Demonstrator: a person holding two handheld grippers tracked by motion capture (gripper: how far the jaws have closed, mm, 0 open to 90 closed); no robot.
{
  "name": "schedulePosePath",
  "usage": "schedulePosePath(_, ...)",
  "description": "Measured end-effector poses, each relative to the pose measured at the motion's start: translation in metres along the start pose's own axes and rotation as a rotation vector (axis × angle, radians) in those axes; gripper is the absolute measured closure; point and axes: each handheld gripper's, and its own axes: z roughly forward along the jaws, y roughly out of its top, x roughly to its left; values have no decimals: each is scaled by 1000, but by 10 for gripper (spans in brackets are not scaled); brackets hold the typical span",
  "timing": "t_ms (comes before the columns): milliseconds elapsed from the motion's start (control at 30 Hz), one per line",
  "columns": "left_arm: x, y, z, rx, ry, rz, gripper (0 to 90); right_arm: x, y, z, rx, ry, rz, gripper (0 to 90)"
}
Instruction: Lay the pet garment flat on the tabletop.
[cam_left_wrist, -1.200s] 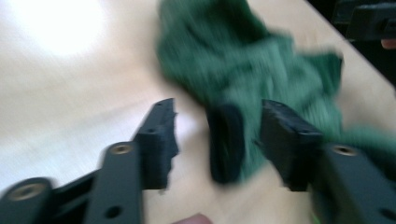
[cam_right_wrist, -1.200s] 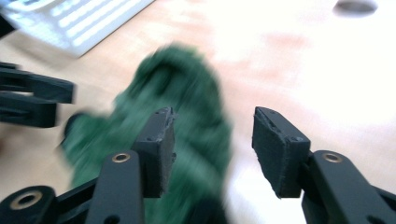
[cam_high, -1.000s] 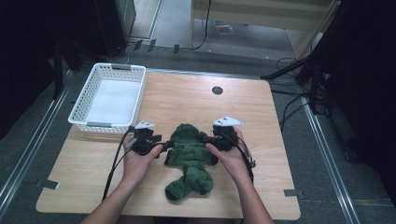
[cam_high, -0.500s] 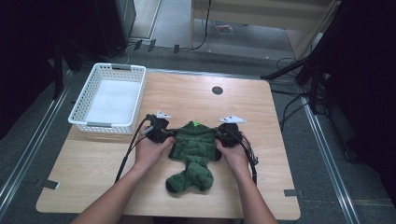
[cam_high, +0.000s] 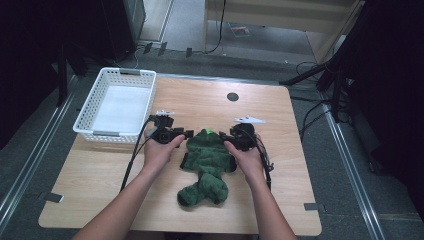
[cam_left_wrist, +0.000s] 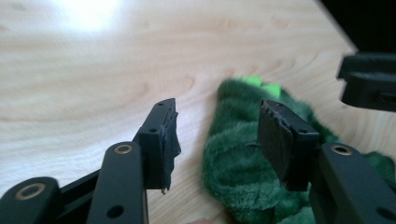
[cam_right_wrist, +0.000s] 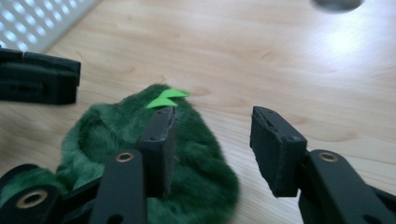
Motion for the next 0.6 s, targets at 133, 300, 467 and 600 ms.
schedulePosePath(133,-2,-7,9,58,63,45,508,5,-5,25,121,-20,-16,512)
schedulePosePath(300,-7,-14,13,94,36,124,853,6,-20,25,157,-39,-70,696)
schedulePosePath(467,-7,-9,14,71,36,131,900,6,-20,20,122,-60,-132,893)
schedulePosePath(600,-10,7,14,25,87,154,900,2,-9,6,-29,-68,-94,900)
